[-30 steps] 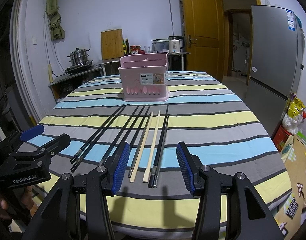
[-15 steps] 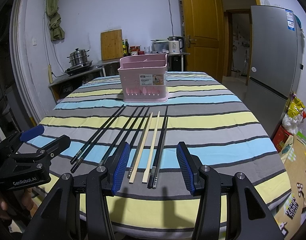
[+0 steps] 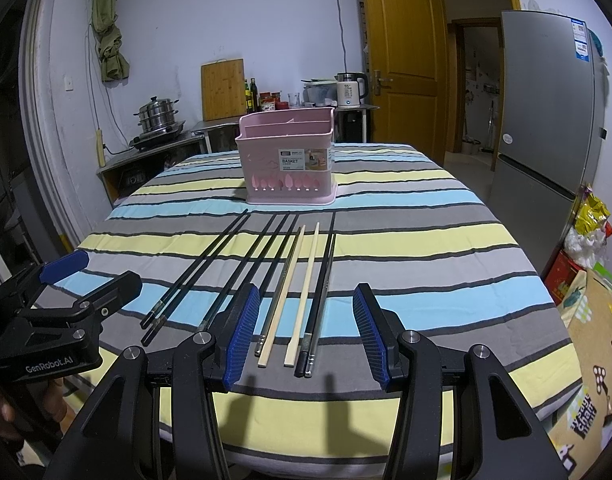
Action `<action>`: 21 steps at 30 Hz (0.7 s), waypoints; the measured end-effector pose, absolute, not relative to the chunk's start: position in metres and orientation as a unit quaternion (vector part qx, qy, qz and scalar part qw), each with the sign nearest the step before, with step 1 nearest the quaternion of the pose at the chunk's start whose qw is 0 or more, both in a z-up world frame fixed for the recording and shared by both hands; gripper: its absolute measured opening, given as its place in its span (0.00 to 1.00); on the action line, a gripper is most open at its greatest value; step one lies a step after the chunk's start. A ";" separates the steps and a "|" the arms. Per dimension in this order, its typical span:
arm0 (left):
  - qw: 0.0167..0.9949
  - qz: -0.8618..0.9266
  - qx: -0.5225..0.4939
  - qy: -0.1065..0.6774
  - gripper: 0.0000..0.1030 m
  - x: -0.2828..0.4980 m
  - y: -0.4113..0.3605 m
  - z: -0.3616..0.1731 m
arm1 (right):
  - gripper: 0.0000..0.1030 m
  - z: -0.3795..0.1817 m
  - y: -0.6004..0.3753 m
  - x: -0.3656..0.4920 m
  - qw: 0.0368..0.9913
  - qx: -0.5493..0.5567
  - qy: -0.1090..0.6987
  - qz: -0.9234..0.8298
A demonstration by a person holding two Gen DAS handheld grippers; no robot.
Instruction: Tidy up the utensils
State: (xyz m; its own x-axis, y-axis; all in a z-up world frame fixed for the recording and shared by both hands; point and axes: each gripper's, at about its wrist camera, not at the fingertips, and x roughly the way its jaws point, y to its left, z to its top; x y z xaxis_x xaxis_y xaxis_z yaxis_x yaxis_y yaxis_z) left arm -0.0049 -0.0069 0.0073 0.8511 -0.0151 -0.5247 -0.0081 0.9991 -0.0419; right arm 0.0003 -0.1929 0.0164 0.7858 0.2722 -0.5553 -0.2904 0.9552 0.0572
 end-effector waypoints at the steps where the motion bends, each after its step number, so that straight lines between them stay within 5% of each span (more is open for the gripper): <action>1: 0.962 -0.002 -0.021 0.273 0.98 -0.005 -0.007 0.007 | 0.48 0.017 -0.193 0.000 0.945 -0.015 0.292 0.149; 21: 0.959 -0.006 -0.022 0.283 0.98 0.000 -0.005 0.001 | 0.48 0.011 -0.192 0.004 0.942 -0.017 0.299 0.151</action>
